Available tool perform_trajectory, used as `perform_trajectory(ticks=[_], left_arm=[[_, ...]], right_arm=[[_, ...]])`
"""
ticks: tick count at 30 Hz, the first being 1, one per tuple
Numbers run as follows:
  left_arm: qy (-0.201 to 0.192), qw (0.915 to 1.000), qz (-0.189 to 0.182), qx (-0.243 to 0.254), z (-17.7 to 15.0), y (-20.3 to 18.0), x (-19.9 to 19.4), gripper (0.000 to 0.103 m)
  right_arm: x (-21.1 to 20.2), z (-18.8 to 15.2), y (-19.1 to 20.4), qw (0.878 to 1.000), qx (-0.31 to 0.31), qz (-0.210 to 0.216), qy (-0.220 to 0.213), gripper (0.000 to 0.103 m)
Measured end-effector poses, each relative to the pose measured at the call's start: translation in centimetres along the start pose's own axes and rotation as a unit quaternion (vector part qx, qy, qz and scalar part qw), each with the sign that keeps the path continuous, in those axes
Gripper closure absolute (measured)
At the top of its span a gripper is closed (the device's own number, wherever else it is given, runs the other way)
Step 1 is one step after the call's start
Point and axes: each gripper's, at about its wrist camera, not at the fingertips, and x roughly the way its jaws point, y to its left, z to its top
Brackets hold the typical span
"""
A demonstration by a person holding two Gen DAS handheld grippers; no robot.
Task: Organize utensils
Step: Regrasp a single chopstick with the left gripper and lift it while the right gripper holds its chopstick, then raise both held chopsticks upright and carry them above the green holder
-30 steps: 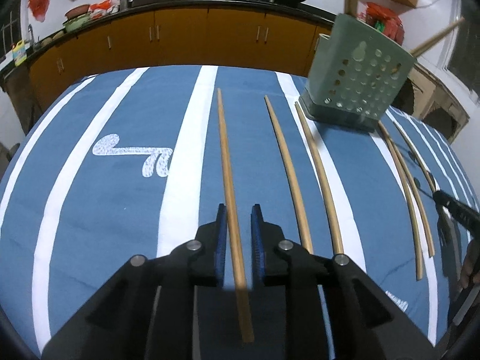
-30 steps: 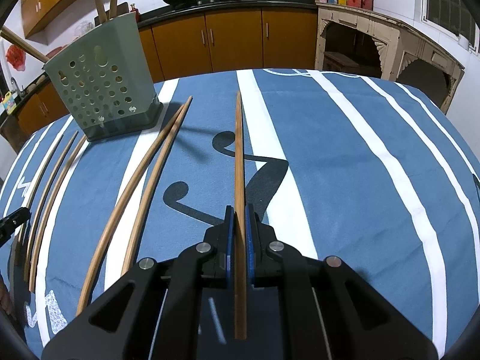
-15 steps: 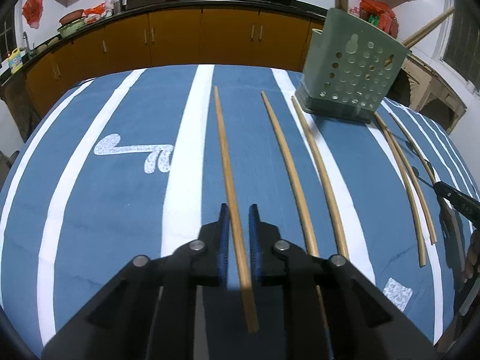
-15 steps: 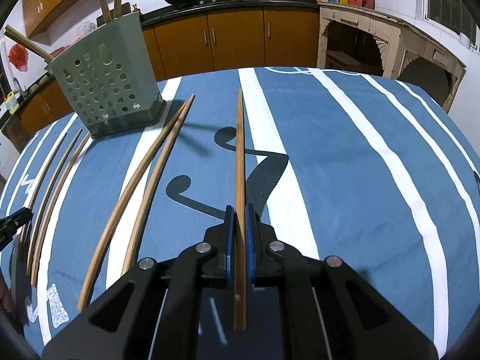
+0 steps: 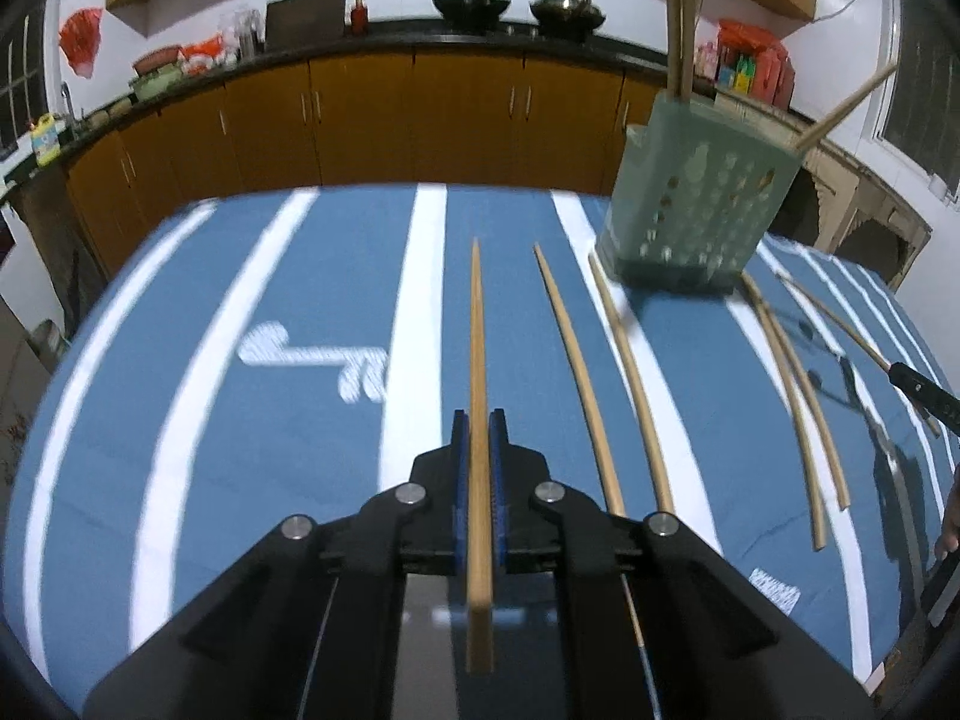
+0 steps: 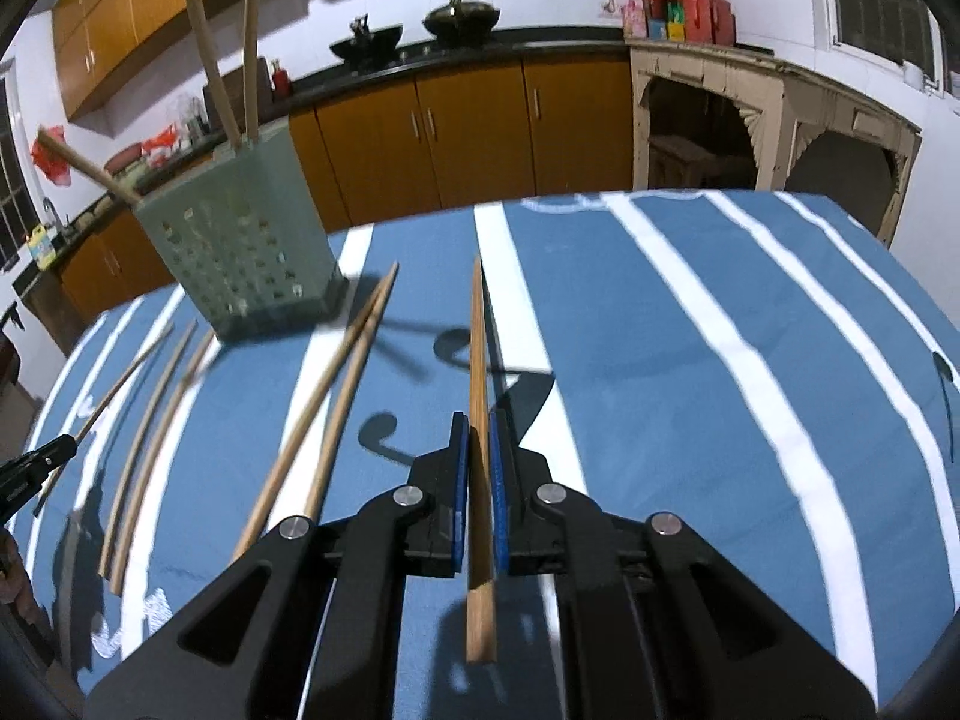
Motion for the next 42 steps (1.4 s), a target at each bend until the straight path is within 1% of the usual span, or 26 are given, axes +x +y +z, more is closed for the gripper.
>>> perform_trajectory(ticks=[7,13,20,28,31,35,39,42], left_arm=[[-0.065,0.9978,-0.003,-0.009,2.3,0.3,-3.6,0.095],[-0.113,0.9931,-0.018,-0.026,3.7,0.4,-5.9,0.095],[-0.140,0.9891,-0.029,-0.036,4.8,0.2,-7.4,0.095],[-0.153,0.9872,-0.030,-0.036,5.6,-0.2,-8.4,0.096],[-0.161,0.9857,-0.037,-0.030,6.2,-0.7,-9.3,0.096],[-0.175,0.9827,-0.058,-0.020,7.3,-1.2,-11.0,0.096],[-0.198,0.9769,-0.079,-0.008,8.8,-2.3,-13.0,0.096],[-0.221,0.9710,-0.091,0.005,10.2,-3.6,-14.2,0.096]], right_arm=[[-1.9,1.5,-0.1,0.999,0.005,0.007,-0.038,0.095],[-3.0,2.2,-0.1,0.998,0.007,0.011,-0.063,0.095],[-4.1,2.9,-0.1,0.996,0.009,0.015,-0.088,0.095],[-5.5,4.1,0.6,0.993,0.004,0.028,-0.114,0.095],[-6.5,5.3,1.3,0.991,0.002,0.047,-0.126,0.095],[-8.4,7.0,2.1,0.986,-0.001,0.077,-0.145,0.095],[-10.5,8.9,3.2,0.979,-0.010,0.107,-0.174,0.095],[-12.1,10.6,4.6,0.970,-0.016,0.136,-0.202,0.095]])
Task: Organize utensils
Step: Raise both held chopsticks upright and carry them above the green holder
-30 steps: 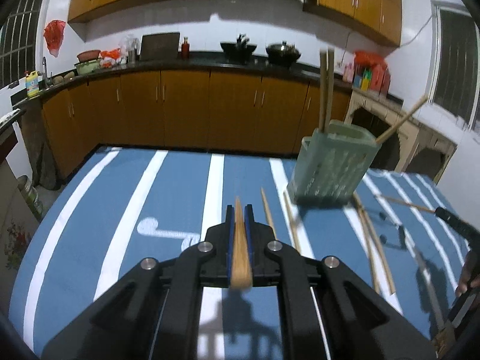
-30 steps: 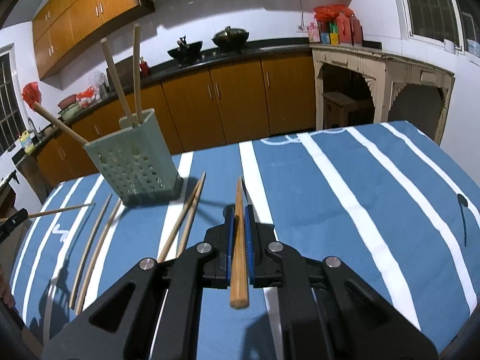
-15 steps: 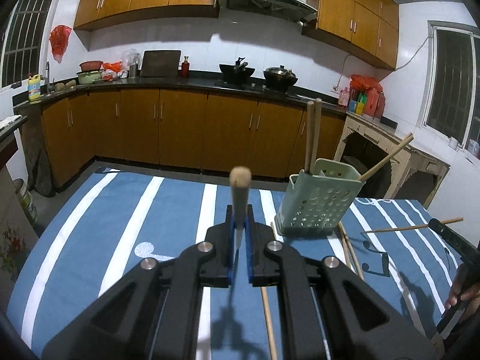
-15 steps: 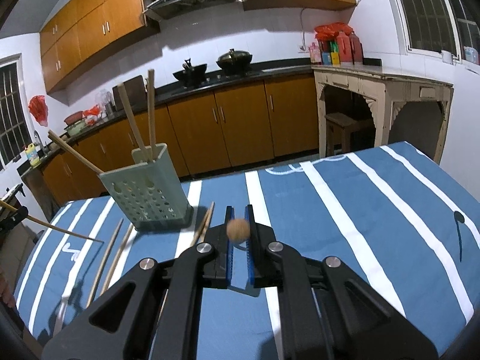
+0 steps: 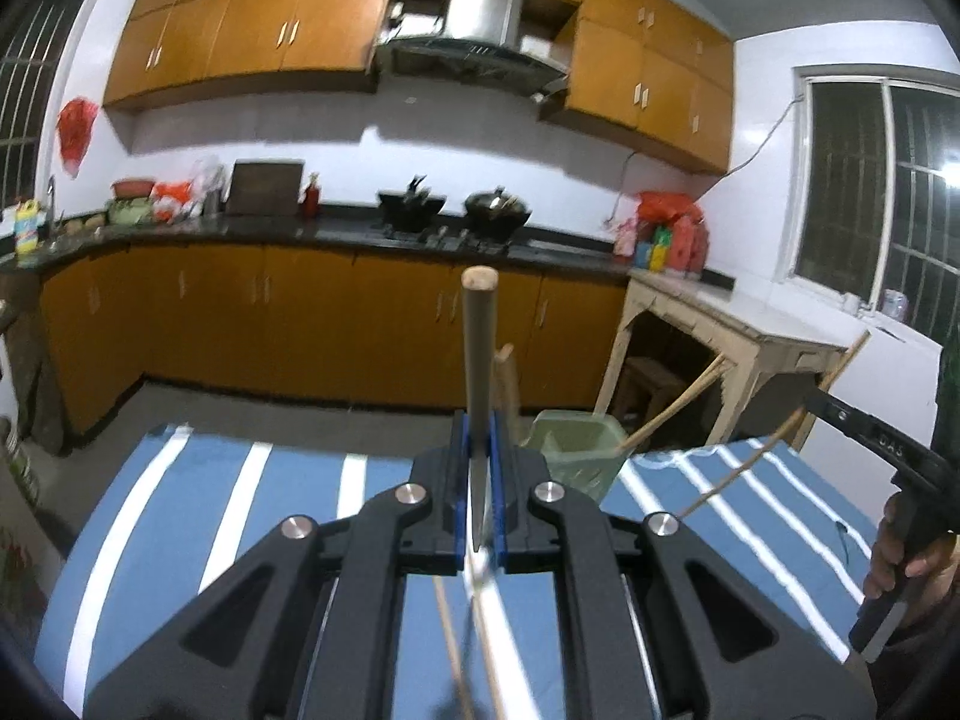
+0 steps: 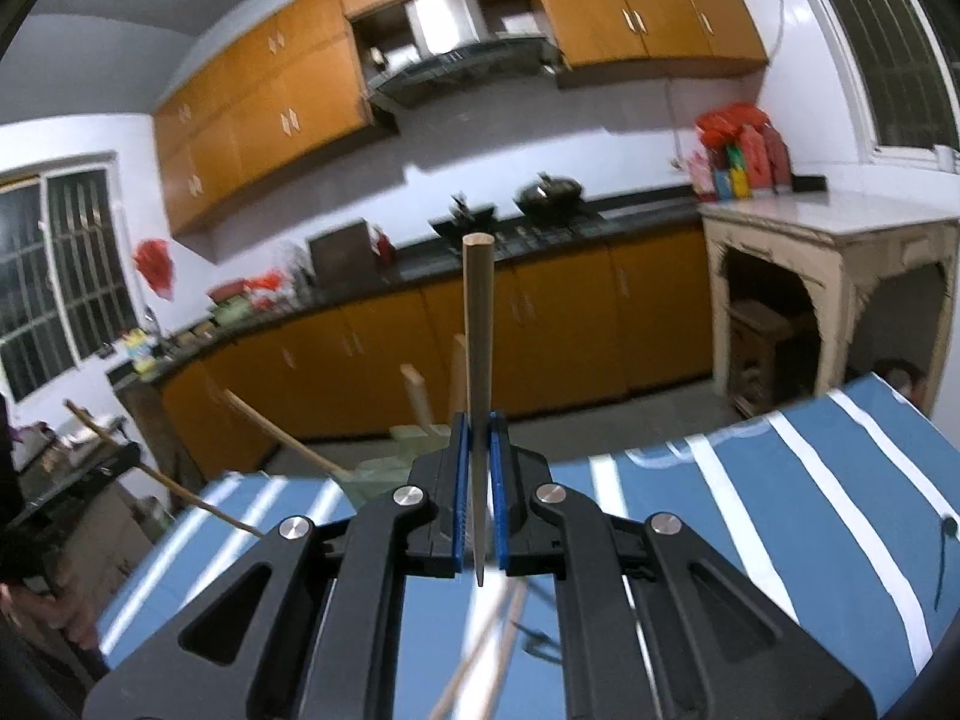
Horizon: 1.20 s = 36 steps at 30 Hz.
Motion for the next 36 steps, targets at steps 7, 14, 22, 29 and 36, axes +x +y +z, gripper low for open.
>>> perform_trajectory(ticks=[7,14,22,29,36], left_arm=[[-0.050,0.9983,-0.020,0.022,3.8,-3.9,0.6,0.096],[-0.060,0.9982,-0.006,-0.001,4.9,-4.7,5.3,0.096],[-0.020,0.9998,0.000,-0.008,3.0,-4.0,9.9,0.096],[-0.018,0.9996,-0.001,-0.021,2.5,-3.2,12.1,0.096],[-0.005,0.9996,0.002,-0.027,1.9,-3.0,13.5,0.095]], right_arm=[[0.8,3.1,2.9,0.998,-0.025,0.018,-0.058,0.095],[5.0,2.9,3.8,0.997,-0.040,-0.003,-0.065,0.095],[8.8,1.3,2.4,1.000,-0.014,-0.005,-0.005,0.095],[10.0,0.6,2.2,1.000,-0.007,-0.011,0.015,0.095],[11.5,0.5,2.7,0.999,-0.011,-0.012,0.045,0.095]])
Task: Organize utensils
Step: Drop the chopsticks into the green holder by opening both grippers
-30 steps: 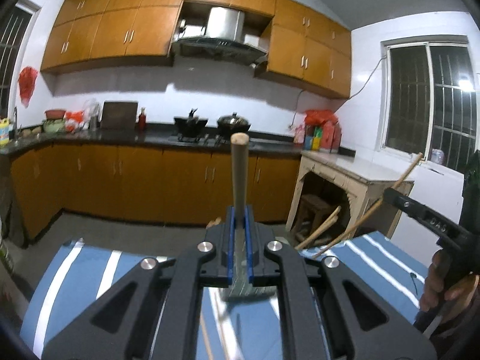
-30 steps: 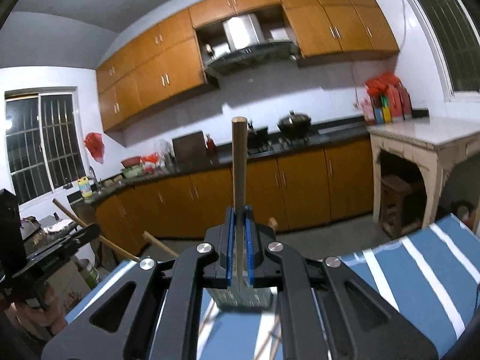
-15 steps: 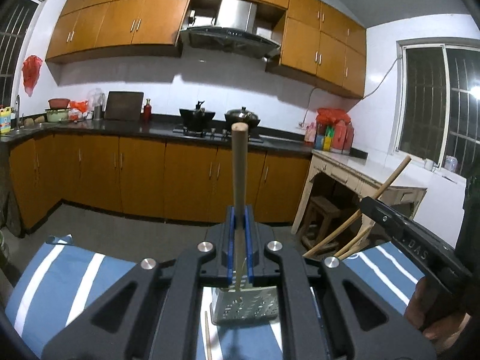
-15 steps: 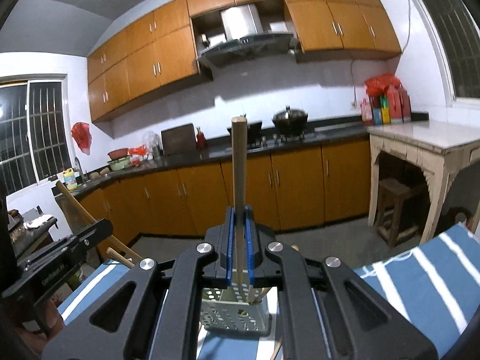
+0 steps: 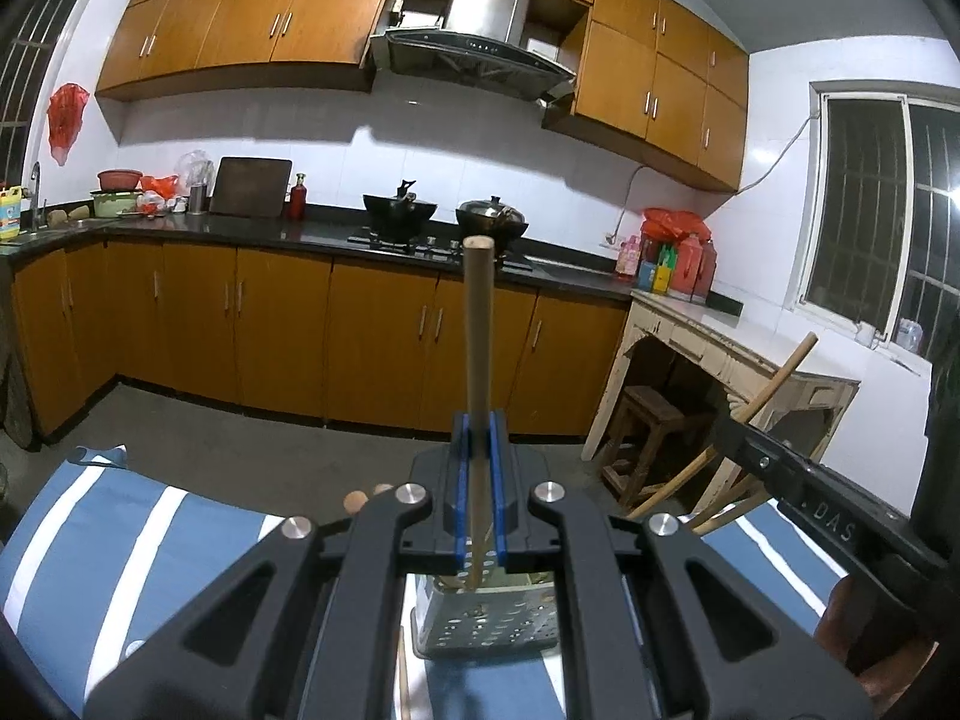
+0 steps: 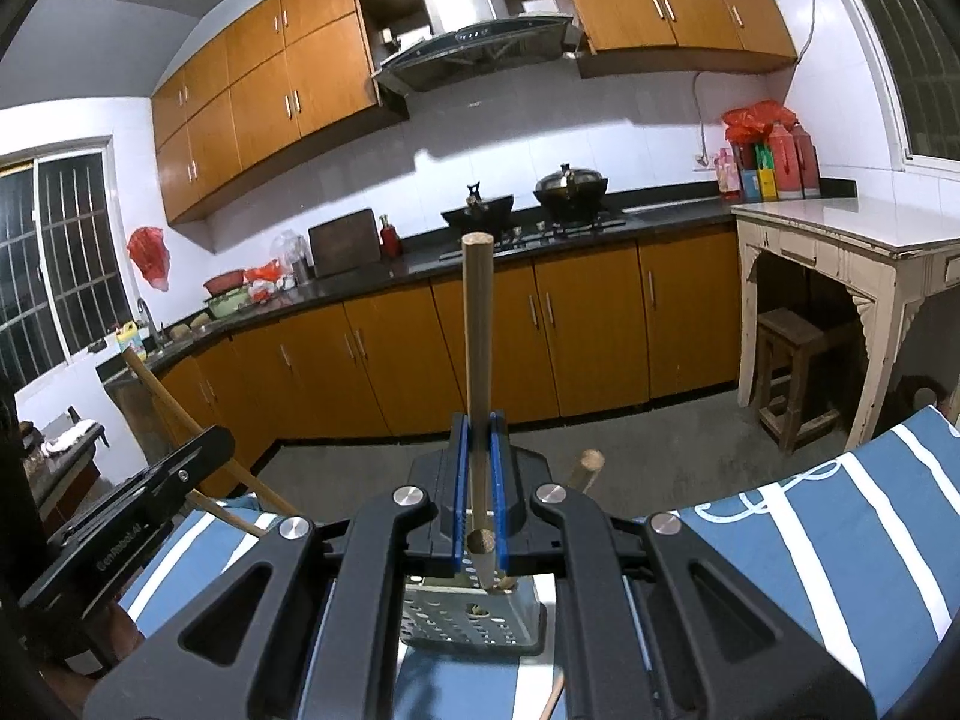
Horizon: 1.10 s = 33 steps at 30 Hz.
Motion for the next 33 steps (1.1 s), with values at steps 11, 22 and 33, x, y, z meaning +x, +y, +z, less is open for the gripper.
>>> perform_trajectory(ticks=[11,22,33], left_arm=[[0.007,0.9999,0.014,-0.001,0.4,1.3,-3.8,0.075],[0.048,0.9975,0.051,-0.009,-6.0,5.7,-9.5,0.063],[0.200,0.9745,0.094,-0.038,-16.7,9.8,-6.2,0.063]], right_arm=[[-4.2,0.0,-1.0,1.000,0.004,-0.004,-0.019,0.069],[-7.1,-7.1,-4.7,0.997,0.024,-0.060,0.051,0.069],[-0.1,-18.4,-4.4,0.974,0.049,-0.048,0.217,0.073]])
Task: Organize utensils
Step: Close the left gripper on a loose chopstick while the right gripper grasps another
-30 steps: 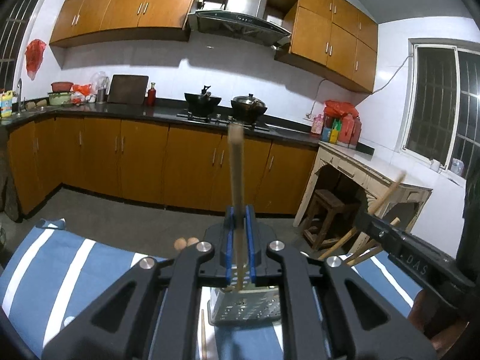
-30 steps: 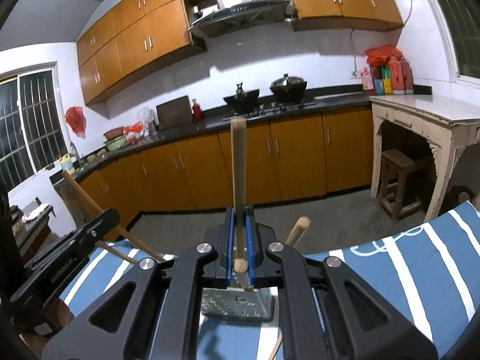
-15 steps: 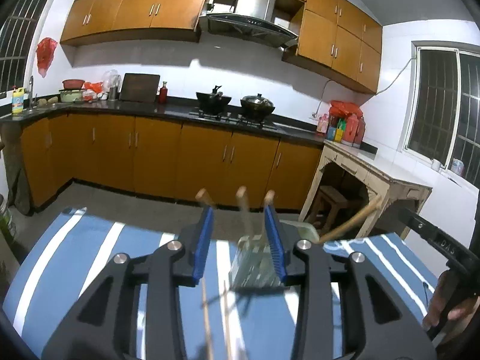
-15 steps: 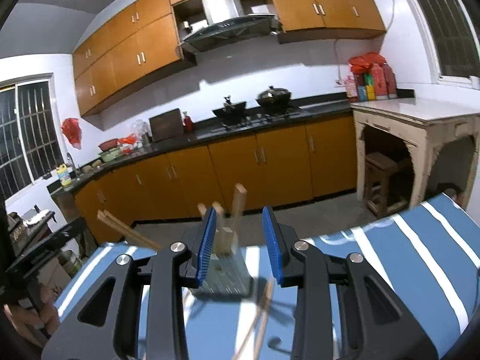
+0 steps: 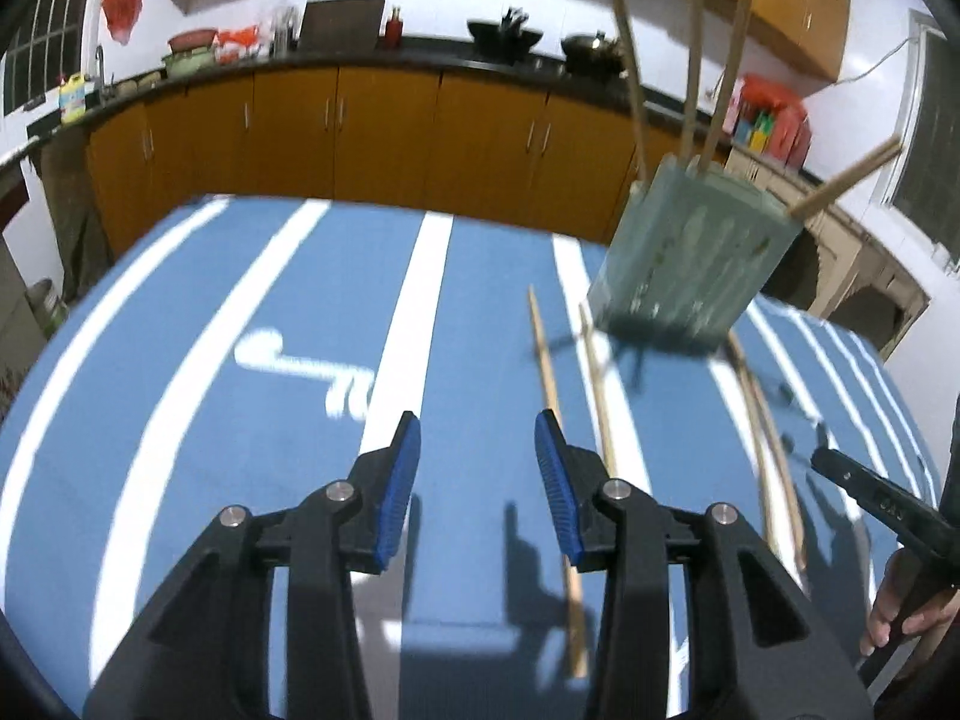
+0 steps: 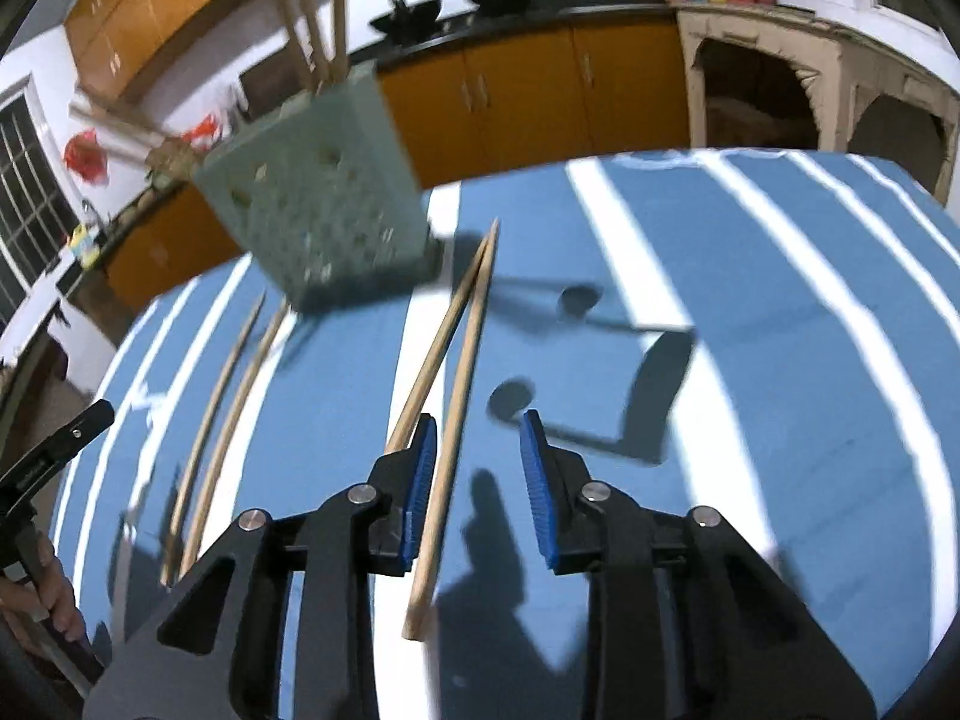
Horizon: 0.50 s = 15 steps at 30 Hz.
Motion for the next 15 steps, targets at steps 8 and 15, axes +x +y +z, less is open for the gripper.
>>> perform_trajectory(ticks=[8,15], left_arm=[[0.026,0.9995,-0.010,0.015,-0.6,-1.4,1.5,0.063],[0.043,0.9980,-0.021,0.042,-0.6,-3.3,2.7,0.070]], right_arm=[[1.7,-0.7,1.1,0.997,-0.050,-0.052,0.015,0.095],[1.0,0.2,-3.0,0.995,0.009,-0.098,0.002,0.096]])
